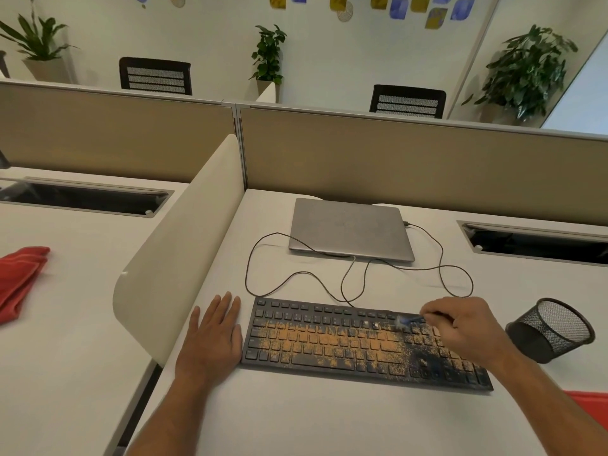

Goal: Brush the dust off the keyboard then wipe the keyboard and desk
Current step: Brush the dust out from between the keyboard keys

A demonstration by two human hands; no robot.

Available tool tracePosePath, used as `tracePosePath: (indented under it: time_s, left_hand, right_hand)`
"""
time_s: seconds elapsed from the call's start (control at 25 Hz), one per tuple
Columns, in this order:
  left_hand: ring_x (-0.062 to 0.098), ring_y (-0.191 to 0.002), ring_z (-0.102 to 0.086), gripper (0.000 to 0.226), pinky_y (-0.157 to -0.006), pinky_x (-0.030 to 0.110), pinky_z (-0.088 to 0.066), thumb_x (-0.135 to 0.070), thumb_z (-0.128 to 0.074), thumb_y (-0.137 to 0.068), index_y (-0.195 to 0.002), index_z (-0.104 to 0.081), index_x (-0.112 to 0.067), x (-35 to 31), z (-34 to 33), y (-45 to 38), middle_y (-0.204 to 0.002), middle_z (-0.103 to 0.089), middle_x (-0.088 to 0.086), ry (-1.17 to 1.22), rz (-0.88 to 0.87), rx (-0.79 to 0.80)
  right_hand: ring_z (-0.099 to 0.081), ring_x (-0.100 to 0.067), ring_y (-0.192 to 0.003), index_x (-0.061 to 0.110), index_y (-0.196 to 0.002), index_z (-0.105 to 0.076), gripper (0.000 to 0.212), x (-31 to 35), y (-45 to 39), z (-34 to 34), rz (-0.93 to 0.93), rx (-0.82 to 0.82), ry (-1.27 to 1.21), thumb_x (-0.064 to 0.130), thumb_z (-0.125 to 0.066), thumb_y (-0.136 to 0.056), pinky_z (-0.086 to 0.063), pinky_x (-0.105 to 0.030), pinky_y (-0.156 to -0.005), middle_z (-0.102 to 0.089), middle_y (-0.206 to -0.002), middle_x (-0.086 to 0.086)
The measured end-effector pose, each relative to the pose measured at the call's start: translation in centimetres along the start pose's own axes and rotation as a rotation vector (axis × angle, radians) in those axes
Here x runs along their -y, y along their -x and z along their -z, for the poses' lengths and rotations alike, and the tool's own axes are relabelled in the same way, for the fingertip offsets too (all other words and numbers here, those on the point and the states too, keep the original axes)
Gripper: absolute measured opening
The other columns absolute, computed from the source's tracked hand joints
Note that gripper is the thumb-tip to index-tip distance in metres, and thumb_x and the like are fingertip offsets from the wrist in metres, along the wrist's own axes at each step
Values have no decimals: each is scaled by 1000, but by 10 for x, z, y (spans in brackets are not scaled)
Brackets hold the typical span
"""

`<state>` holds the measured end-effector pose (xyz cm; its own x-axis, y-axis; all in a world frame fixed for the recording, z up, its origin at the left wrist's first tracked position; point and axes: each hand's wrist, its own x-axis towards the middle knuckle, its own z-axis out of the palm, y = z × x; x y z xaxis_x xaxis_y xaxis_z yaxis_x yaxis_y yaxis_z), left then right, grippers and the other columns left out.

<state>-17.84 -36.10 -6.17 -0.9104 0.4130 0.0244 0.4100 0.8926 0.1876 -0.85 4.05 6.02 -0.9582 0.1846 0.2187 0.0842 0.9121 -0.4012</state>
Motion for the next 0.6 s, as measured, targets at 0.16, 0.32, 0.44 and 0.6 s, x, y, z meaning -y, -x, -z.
tracePosePath:
  time_s: [0.16, 0.32, 0.44, 0.6]
  left_hand:
    - [9, -153, 5, 79, -124, 40, 9, -48, 6, -87, -160, -9, -24, 0, -2, 0, -167, -3, -8, 1, 2, -4]
    - [10, -154, 0, 76, -124, 40, 9, -47, 1, -89, -160, -14, -23, 2, -5, 0, -167, -9, -7, 13, 7, -20]
    - [10, -154, 0, 76, -124, 40, 9, -47, 0, -89, -160, -15, -23, 3, -6, -1, -167, -9, -7, 17, 5, -24]
    - [10, -154, 3, 76, -124, 41, 8, -47, 2, -89, -160, -13, -23, 2, -5, -1, -167, -6, -7, 21, 4, -21]
  right_hand:
    - [-62, -4, -71, 19, -99, -75, 21, 2, 0, -10, 29, 2, 15, 8, -71, -81, -47, -12, -70, -73, -86, 10]
    - [-60, -3, -67, 19, -95, -76, 20, 5, -1, -11, 35, 143, 36, 7, -69, -82, -43, -10, -64, -70, -80, 15]
    - [-62, -2, -68, 20, -89, -76, 20, 4, -4, -4, 51, 51, -19, 4, -71, -79, -53, -20, -64, -70, -77, 16]
    - [-61, -7, -71, 21, -97, -75, 19, 8, -3, -9, 68, 94, 37, 9, -66, -85, -51, -19, -65, -71, -81, 10]
